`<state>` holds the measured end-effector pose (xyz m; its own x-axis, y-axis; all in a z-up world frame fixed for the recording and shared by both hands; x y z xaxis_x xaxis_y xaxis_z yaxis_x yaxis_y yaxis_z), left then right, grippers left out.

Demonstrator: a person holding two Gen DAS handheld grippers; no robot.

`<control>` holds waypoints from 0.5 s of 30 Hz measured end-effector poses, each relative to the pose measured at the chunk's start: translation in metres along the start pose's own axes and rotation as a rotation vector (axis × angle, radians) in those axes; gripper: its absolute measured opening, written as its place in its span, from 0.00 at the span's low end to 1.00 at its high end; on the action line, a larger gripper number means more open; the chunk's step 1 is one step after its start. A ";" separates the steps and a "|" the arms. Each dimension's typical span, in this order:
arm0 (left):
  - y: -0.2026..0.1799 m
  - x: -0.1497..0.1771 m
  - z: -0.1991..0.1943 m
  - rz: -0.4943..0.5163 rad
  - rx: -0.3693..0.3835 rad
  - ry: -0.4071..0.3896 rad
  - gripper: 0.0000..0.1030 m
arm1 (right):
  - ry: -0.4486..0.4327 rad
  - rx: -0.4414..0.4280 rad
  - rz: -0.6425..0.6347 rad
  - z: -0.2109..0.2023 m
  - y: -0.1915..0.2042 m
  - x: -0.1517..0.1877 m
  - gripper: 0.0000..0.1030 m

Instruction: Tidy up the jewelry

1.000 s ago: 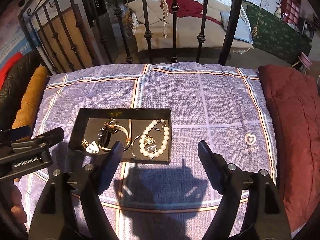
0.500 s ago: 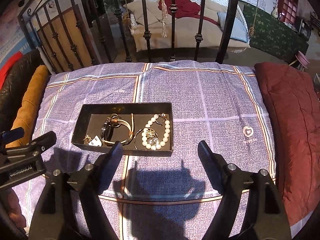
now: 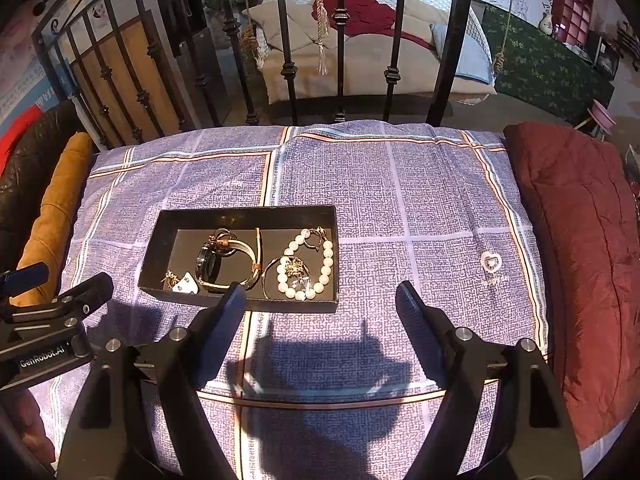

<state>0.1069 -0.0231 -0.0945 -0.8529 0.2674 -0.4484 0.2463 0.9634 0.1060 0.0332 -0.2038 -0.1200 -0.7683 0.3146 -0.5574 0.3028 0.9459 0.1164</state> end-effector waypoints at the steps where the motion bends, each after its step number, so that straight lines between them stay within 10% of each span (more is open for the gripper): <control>1: 0.000 0.000 0.000 -0.001 0.001 0.000 0.94 | 0.001 0.001 0.001 0.000 0.000 0.000 0.75; 15: -0.001 0.000 0.002 0.003 -0.005 0.006 0.94 | -0.002 0.002 -0.007 0.001 0.000 -0.002 0.75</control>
<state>0.1079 -0.0240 -0.0962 -0.8548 0.2699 -0.4433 0.2464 0.9628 0.1111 0.0357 -0.2043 -0.1198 -0.7694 0.3078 -0.5597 0.2983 0.9480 0.1112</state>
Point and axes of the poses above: each gripper's, at about its wrist camera, not at the fingertips, and z roughly the way its jaws point, y to its left, x to its underside, the point moved 1 cm from there along z, roughly the way its jaws point, and after that the axes turned 1 degree about z, right-handed, at the moved point
